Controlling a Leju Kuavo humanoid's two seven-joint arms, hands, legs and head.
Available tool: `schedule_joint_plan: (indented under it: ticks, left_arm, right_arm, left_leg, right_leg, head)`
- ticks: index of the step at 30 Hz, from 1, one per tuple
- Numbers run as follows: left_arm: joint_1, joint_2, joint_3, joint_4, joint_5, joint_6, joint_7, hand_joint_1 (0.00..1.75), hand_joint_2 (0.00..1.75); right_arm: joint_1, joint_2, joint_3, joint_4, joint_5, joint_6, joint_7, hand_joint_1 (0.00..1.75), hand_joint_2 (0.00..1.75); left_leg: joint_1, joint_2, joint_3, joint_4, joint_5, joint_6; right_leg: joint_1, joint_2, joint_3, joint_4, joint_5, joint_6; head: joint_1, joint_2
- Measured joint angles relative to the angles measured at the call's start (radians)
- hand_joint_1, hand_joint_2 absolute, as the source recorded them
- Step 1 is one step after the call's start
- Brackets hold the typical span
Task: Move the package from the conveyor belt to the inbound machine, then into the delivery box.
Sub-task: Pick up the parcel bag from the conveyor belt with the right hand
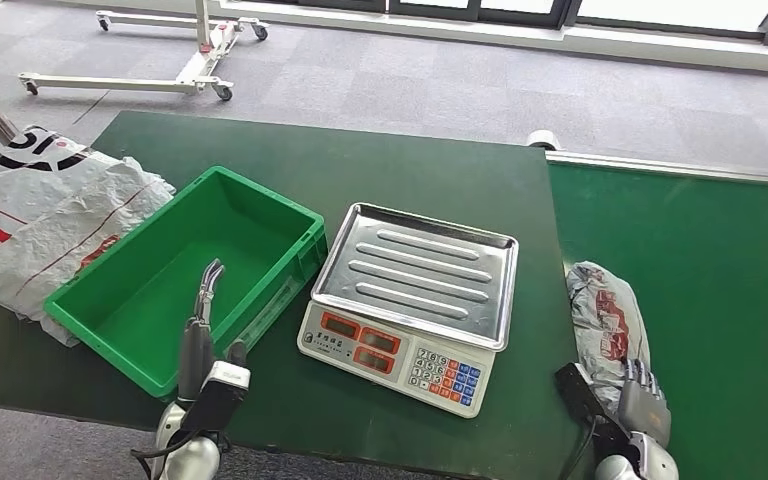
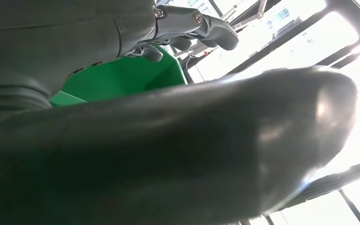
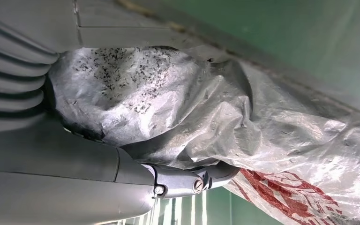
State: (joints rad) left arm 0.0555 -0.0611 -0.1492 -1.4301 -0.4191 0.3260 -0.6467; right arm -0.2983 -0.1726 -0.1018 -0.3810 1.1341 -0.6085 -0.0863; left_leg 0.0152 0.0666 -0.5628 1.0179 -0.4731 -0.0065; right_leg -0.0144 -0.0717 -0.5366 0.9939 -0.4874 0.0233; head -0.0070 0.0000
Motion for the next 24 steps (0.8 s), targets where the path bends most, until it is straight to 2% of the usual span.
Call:
schedule_joint_plan:
  ticks: [1,3,4,5,8,13,19,24]
  left_arm:
    - [0.001,0.002,0.000,-0.001,0.000,0.001,-0.001,0.00,0.00]
    - [0.004,0.004,0.000,-0.004,0.001,0.002,-0.003,0.00,0.00]
    - [0.005,0.005,0.000,-0.006,0.001,0.002,-0.003,0.00,0.00]
    - [0.005,0.006,0.000,-0.007,0.001,0.003,-0.003,0.00,0.00]
    - [0.006,0.007,0.000,-0.010,0.001,0.003,-0.003,0.00,0.00]
    - [0.005,0.008,0.000,-0.010,-0.002,0.003,-0.002,0.00,0.00]
    - [-0.001,0.007,0.000,-0.009,0.009,0.002,-0.003,0.00,0.00]
    - [-0.019,0.002,0.000,-0.010,0.013,-0.006,-0.006,0.00,0.00]
  right_arm:
    - [0.000,0.000,0.000,0.000,0.001,0.002,-0.001,0.29,1.75]
    - [-0.001,0.000,-0.001,0.000,0.004,0.010,-0.006,0.29,1.75]
    - [-0.002,0.000,-0.001,0.001,0.006,0.015,-0.009,0.15,1.75]
    - [-0.003,0.000,-0.001,0.002,0.009,0.018,-0.012,0.45,1.75]
    - [-0.005,0.001,-0.003,0.005,0.016,0.026,-0.017,1.75,1.75]
    - [-0.007,0.002,-0.011,0.009,0.027,0.028,-0.038,1.75,1.75]
    - [-0.021,0.002,-0.030,0.001,-0.004,-0.045,-0.178,1.75,1.75]
    - [-0.027,0.003,-0.032,-0.047,-0.016,-0.057,-0.217,1.75,1.75]
  left_leg:
    - [0.000,0.000,0.000,0.000,0.000,0.000]
    - [0.000,0.000,0.001,0.000,-0.001,0.001]
    - [0.000,0.001,0.001,0.000,-0.001,0.001]
    - [0.000,0.001,0.002,0.000,-0.001,0.001]
    - [0.000,0.001,0.003,0.000,-0.002,0.001]
    - [0.001,0.001,0.004,0.000,-0.002,0.001]
    - [0.001,0.000,0.002,0.000,-0.002,0.001]
    - [0.000,0.001,-0.003,0.000,-0.002,0.000]
  right_leg:
    - [0.000,0.000,0.000,0.000,0.001,0.002]
    - [0.000,0.001,0.001,-0.001,0.003,0.004]
    - [0.000,0.001,0.002,-0.001,0.003,0.005]
    - [0.000,0.001,0.002,-0.002,0.003,0.005]
    - [0.000,0.001,0.003,-0.002,0.003,0.005]
    - [0.000,0.001,0.003,-0.002,0.002,0.005]
    - [0.001,0.001,0.003,-0.001,0.003,0.004]
    - [0.001,0.001,-0.002,0.000,0.003,0.004]
  head:
    - [0.000,0.000]
    - [0.000,0.000]
    - [0.000,0.000]
    - [0.000,0.000]
    - [0.000,0.000]
    - [0.000,0.000]
    - [0.000,0.000]
    - [0.000,0.000]
